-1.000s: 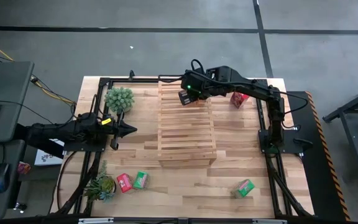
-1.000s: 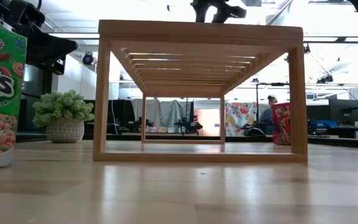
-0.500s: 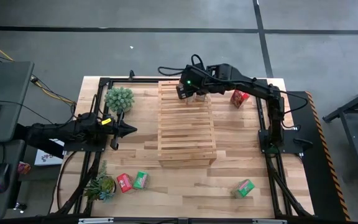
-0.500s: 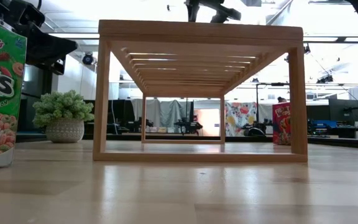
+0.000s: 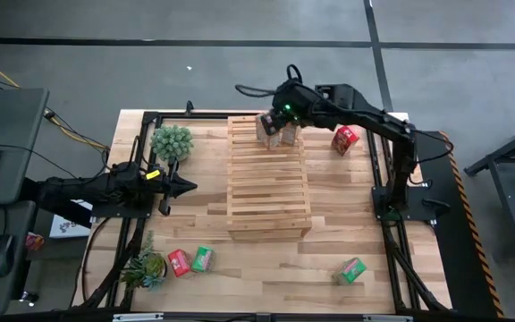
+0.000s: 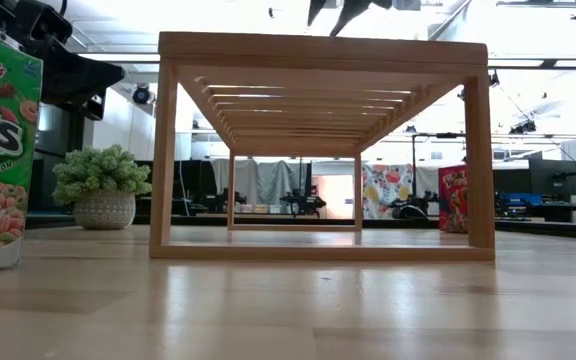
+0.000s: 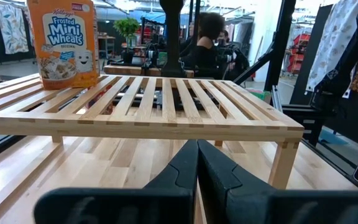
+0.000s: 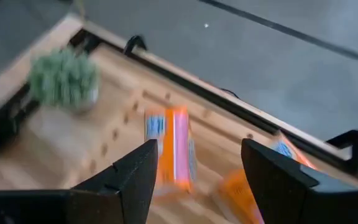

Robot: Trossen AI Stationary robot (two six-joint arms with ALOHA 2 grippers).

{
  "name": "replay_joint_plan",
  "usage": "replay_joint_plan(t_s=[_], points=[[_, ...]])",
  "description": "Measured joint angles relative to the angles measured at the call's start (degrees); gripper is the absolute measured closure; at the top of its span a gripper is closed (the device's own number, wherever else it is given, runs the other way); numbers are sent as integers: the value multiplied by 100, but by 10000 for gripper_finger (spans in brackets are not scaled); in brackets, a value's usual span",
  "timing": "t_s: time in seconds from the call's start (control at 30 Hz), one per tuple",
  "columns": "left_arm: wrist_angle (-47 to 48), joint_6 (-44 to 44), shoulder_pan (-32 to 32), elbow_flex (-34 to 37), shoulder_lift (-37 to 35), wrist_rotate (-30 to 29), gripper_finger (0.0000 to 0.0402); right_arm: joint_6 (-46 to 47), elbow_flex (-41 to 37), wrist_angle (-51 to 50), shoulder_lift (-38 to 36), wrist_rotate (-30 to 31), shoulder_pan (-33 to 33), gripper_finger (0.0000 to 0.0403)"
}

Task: Stack cereal on shelf
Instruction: Put the orange cereal box aligned with the other orange cereal box on the shelf

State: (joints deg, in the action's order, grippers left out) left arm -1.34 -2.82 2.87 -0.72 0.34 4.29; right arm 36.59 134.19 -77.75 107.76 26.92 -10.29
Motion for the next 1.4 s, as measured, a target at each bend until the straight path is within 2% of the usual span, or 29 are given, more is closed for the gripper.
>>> replay_joint_plan(t_s=[0.1, 0.2, 0.27, 0.37, 0.43, 0.47, 0.53, 0.6, 0.67, 0.77, 0.83, 0.93, 1.03, 1.13, 1.3, 1.4], points=[[0, 1, 0, 1, 2, 0, 401, -486, 0, -590, -110, -97, 98, 181], [-1, -1, 0, 1, 2, -2, 401, -628, -11, -1303, -143, -97, 134, 207], [0, -1, -2, -1, 2, -1, 401, -851, -255, -1099, -295, -218, 160, 244], [0, 1, 0, 1, 2, -7, 401, -889, -811, -1016, -635, -488, 224, 324], [-33, 1, 0, 1, 8, -26, 401, -639, -1475, -1291, -937, -342, 279, 379], [-24, -1, -2, 1, 8, -72, 401, -528, -1855, -1214, -1129, -287, 314, 390], [-44, -72, -2, 1, 6, -86, 401, -311, -2738, -798, -1685, -368, 370, 385], [-141, -538, -6, 1, 7, -45, 401, 0, -3720, -242, -2375, -644, 471, 387], [-424, -1130, -8, 1, 6, -35, 401, 296, -4809, 634, -3060, -802, 609, 398], [-1016, -1598, -6, 1, 6, -335, 401, 878, -6331, 2064, -4105, -852, 855, 396], [-1552, -1789, -9, 1, 6, -783, 401, 1329, -7203, 3030, -4706, -862, 1012, 395], [-2313, -2225, 41, -72, 220, -1769, 401, 1739, -8233, 4525, -5352, -840, 1189, 401], [-2038, -2307, 116, -590, 848, -1979, 401, 1761, -8901, 5755, -5745, -667, 1222, 401], [-1591, -2193, 190, -1447, 2054, -1979, 401, 1748, -9254, 6350, -5898, -415, 1134, 402], [-993, -1607, 410, -2966, 4510, -1551, 401, 1347, -9240, 6562, -5853, -431, 881, 402], [-882, -1464, 690, -3703, 5886, -1487, 401, 1114, -9099, 6574, -5749, -538, 704, 403]])
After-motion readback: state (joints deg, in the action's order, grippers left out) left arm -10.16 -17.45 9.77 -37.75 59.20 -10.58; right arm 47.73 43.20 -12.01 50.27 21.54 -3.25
